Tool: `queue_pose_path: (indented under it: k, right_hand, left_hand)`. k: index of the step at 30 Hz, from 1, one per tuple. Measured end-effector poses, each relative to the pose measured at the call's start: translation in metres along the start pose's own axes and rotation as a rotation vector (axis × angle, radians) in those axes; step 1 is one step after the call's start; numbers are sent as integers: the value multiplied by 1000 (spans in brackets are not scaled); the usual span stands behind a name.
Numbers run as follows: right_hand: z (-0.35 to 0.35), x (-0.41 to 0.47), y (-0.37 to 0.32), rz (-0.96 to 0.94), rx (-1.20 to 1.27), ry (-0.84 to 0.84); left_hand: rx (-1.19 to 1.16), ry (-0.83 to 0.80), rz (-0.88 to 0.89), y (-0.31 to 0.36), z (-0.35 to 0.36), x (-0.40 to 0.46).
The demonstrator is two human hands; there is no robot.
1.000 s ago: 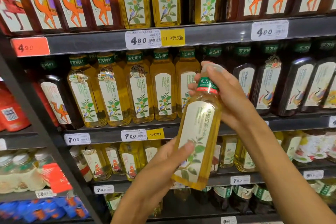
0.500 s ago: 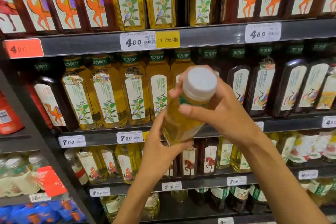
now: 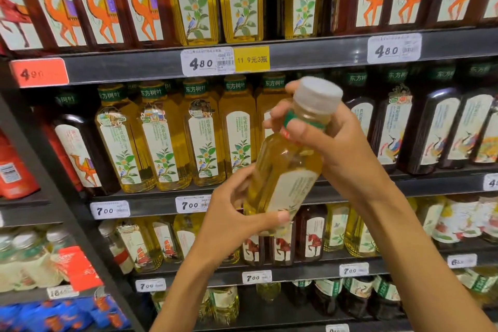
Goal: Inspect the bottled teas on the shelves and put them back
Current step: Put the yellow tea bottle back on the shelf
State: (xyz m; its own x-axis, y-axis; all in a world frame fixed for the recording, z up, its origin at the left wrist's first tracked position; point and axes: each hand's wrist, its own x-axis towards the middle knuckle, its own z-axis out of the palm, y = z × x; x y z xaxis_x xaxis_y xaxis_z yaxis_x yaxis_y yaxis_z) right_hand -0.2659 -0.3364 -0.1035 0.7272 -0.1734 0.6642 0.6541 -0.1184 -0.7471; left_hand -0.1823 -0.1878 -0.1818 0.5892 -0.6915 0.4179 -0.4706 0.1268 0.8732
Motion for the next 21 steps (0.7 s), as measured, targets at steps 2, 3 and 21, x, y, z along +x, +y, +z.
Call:
queue_pose_path:
  k: [2,3,21]
  right_hand:
    - [-3,6,6,66,109,19]
    - [-3,8,9,112,161,10]
    - [-3,30,-1,205,422,56]
  left_hand:
    - [-186,-31,-74,1,4,-4]
    - [-251,-45,-104,1,6,-6]
    - [-997,-380,-519,6,28,12]
